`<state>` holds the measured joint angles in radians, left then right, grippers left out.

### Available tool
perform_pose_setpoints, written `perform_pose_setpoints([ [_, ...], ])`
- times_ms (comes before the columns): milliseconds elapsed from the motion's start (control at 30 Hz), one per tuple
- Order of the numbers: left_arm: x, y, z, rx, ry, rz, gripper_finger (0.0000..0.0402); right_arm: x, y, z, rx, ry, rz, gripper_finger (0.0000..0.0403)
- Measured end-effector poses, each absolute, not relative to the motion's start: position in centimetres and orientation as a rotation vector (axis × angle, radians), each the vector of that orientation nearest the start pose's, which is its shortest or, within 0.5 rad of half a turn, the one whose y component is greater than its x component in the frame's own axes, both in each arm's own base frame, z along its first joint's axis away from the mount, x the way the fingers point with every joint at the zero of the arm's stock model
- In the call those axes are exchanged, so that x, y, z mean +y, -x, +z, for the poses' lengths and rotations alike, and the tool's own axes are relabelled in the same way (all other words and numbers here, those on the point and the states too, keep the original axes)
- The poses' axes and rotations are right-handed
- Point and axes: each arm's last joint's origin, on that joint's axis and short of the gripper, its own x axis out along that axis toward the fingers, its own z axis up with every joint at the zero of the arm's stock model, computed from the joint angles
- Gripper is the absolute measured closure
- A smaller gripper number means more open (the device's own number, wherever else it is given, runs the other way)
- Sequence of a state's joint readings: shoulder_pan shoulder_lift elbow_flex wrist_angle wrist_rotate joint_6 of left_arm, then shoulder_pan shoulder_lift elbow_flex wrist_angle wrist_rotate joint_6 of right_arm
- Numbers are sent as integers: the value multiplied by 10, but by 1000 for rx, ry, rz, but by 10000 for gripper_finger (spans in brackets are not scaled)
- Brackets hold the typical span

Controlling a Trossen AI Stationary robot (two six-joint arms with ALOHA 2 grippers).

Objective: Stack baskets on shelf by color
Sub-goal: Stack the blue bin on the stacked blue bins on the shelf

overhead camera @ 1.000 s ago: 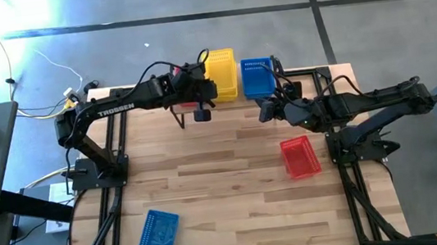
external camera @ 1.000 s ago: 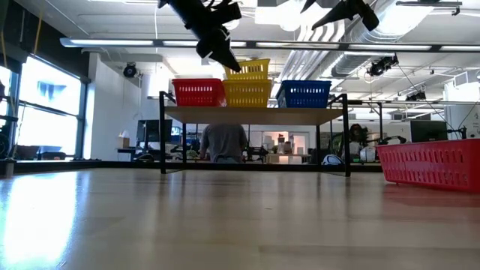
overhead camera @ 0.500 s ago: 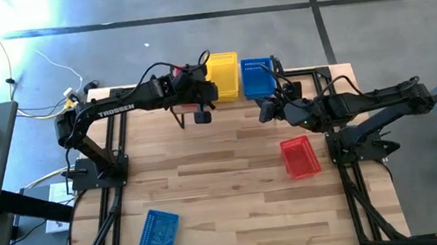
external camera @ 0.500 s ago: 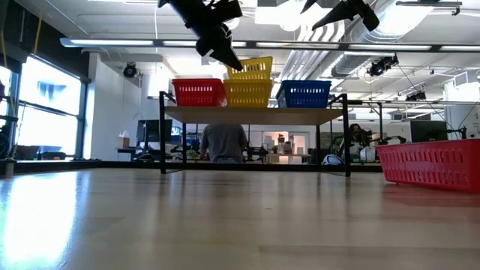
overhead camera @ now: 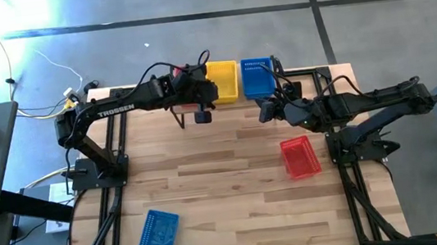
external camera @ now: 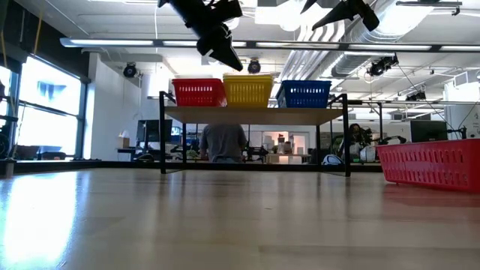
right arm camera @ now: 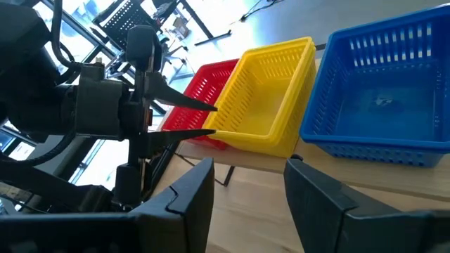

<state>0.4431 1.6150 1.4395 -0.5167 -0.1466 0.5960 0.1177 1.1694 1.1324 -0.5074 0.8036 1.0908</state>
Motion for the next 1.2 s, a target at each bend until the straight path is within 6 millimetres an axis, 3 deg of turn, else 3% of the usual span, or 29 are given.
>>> perform_pose_setpoints([
  [200, 157, -322, 326, 833, -454, 373, 260, 7, -240, 352, 80, -779, -850, 246],
  [467, 146, -316, 366, 807, -419, 397, 253, 8, -240, 352, 91, -786, -836, 246],
  [633, 134, -294, 390, 810, -356, 408, 259, 8, -240, 350, 116, -783, -831, 246],
  [833, 113, -259, 403, 861, -205, 412, 259, 10, -241, 348, 174, -802, -781, 246],
  [1000, 91, -241, 404, 852, -45, 321, 261, 11, -241, 347, 216, -826, -728, 246],
  [1200, 59, -222, 382, 875, 74, 263, 261, 13, -241, 345, 267, -838, -692, 246],
])
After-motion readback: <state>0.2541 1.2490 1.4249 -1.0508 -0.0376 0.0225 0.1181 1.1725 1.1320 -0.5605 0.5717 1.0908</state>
